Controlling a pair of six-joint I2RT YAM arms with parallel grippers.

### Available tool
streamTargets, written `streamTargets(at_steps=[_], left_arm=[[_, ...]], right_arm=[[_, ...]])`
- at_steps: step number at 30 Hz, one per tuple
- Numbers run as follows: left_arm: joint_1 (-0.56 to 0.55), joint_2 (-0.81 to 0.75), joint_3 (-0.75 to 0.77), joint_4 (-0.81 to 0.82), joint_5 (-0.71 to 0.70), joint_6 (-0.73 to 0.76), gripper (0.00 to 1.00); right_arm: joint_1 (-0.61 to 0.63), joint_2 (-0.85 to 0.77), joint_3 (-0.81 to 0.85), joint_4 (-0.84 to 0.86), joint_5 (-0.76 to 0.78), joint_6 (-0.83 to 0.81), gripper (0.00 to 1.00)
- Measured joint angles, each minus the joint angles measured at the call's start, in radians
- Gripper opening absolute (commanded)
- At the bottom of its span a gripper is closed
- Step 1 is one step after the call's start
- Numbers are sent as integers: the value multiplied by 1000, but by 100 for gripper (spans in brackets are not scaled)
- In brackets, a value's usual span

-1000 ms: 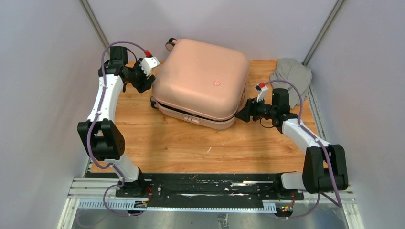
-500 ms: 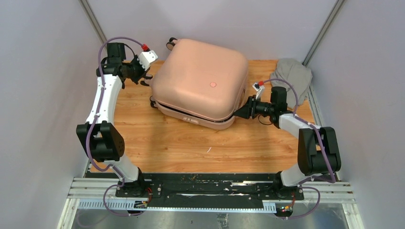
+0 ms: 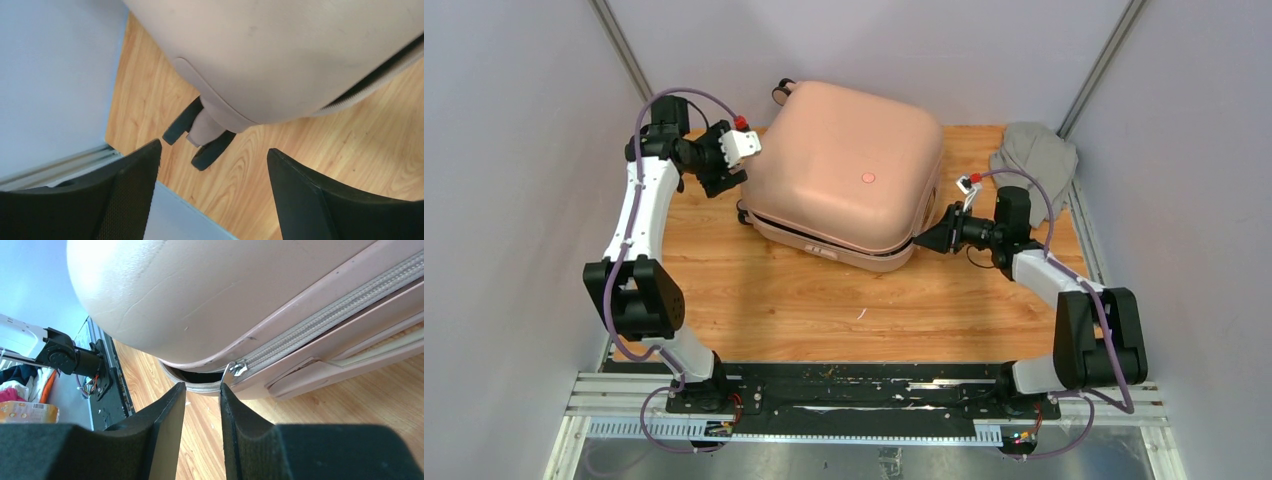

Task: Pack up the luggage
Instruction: Zip the luggage at the corner of the board.

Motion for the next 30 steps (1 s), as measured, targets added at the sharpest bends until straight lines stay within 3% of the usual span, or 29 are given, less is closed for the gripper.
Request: streamTargets(at_steps=[6, 14, 18, 23, 26, 30], left_arm=[[-6, 48, -3, -56, -14, 165, 86], [-31, 177, 49, -64, -39, 247, 85], [-47, 195, 68, -78, -53, 266, 65], [-45, 197, 74, -101, -64, 289, 22], [-45, 195, 76, -102, -63, 274, 9], [-45, 177, 76, -109, -61, 264, 0]], right_arm=[[0, -44, 0, -43, -3, -8, 34], [0, -47, 0, -93, -3, -28, 35], [0, -43, 0, -102, -3, -32, 37], [0, -29, 8, -125, -2, -46, 39], [0, -20, 10, -127, -2, -50, 41], [0, -3, 16, -151, 11, -64, 52]])
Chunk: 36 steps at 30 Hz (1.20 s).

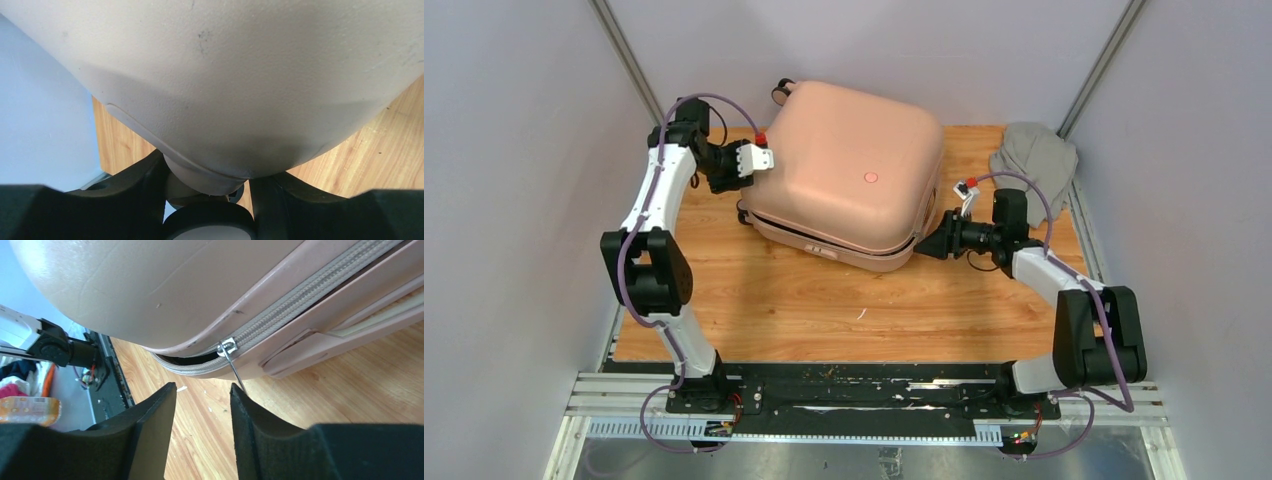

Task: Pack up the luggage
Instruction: Zip the luggage at the corner of the board.

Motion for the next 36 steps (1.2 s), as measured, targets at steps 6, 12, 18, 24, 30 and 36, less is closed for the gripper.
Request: streamTargets(at_steps=[6, 12, 18, 24, 30, 36], left_arm=[[-5, -40, 0, -18, 5, -24, 0], [-7, -61, 0, -33, 8, -54, 0], [-8, -63, 0, -37, 8, -76, 0], [-10, -64, 0, -38, 3, -85, 0], [-11, -64, 0, -37, -3, -92, 0], [-13, -64, 0, -41, -5, -109, 0]], right_arm=[[-2, -38, 14, -69, 77, -48, 63], [-16, -64, 44, -86, 97, -72, 64], [-18, 20, 69, -60, 56, -72, 63], [-18, 106, 68, 10, -19, -42, 52], [-19, 122, 42, 110, -67, 21, 25], [-29, 119, -5, 207, -72, 100, 0]])
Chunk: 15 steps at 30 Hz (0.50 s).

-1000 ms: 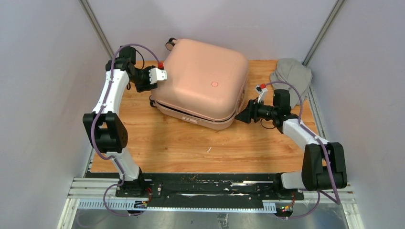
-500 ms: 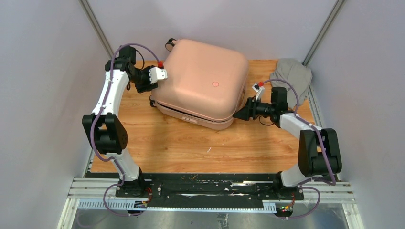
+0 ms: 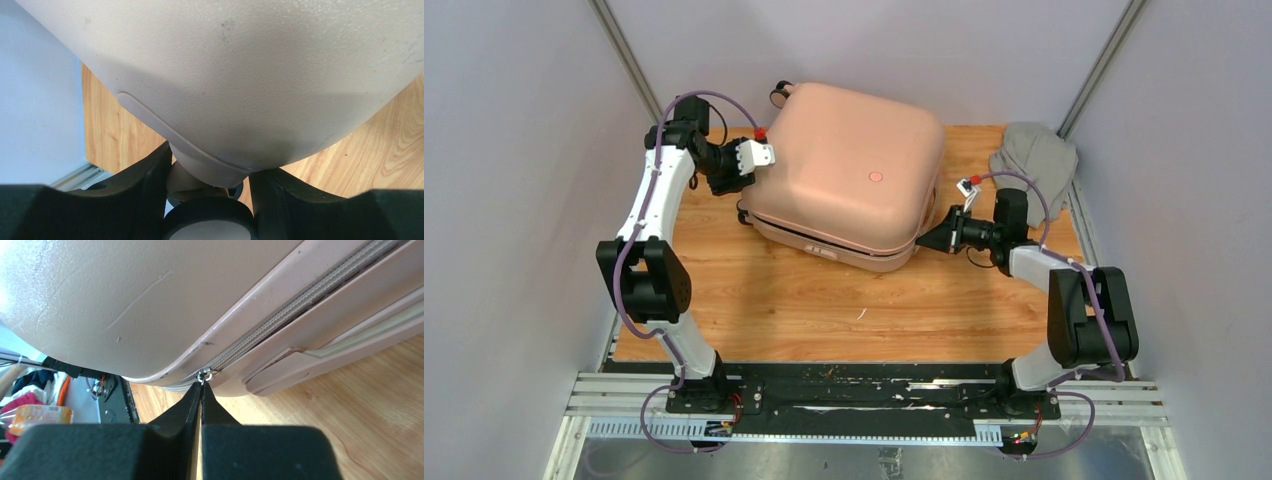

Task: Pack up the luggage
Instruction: Zip the luggage at the corner of the board.

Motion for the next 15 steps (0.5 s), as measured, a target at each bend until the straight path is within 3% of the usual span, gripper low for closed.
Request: streamTargets(at_steps=[15], left_arm=[[0, 0, 27, -32, 0, -116, 0]], right_arm=[[52, -201, -72, -84, 247, -93, 0]])
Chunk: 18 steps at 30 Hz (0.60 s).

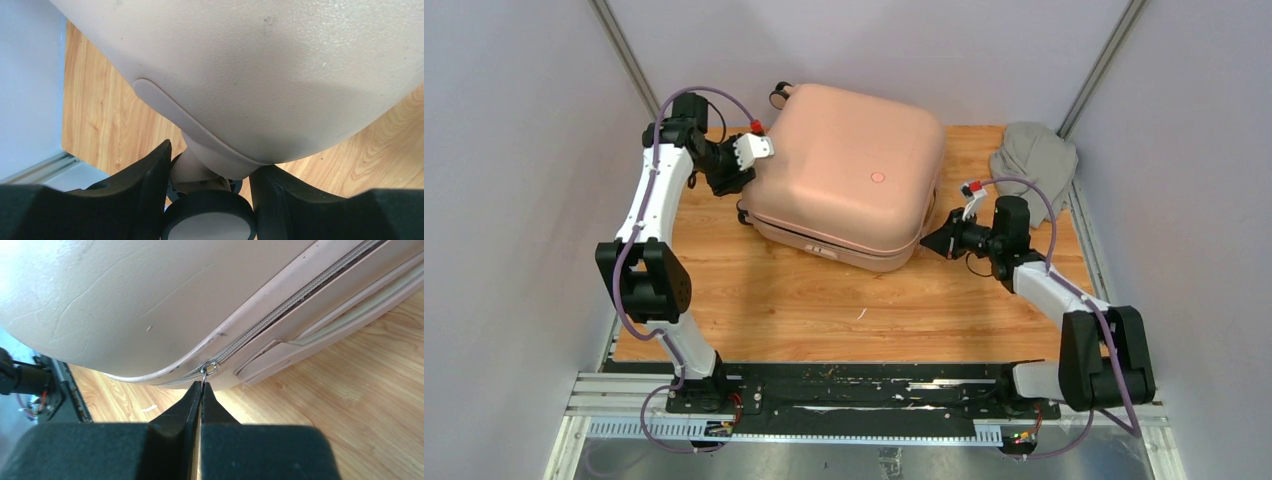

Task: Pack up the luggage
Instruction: Zip the luggage at the corner of the board.

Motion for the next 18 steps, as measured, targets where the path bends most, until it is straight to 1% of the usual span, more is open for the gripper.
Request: streamTargets(at_steps=[4, 8, 12, 16, 17, 18], left_arm=[[0, 0, 8, -5, 1, -35, 0], [2, 0, 8, 0, 3, -61, 0], [1, -2, 1, 0, 10, -98, 0], [-3, -7, -13, 11, 13, -134, 0], [-3, -9, -17, 14, 14, -141, 0], [-5, -10, -20, 16, 14, -148, 0]], right_arm=[[46, -73, -26, -21, 97, -42, 0], [135, -135, -32, -77, 211, -92, 0], [269, -180, -38, -142, 208, -103, 0], [366, -210, -60, -180, 233, -108, 0], [375, -211, -61, -191, 243, -109, 2], [403, -211, -61, -201, 259, -110, 11]])
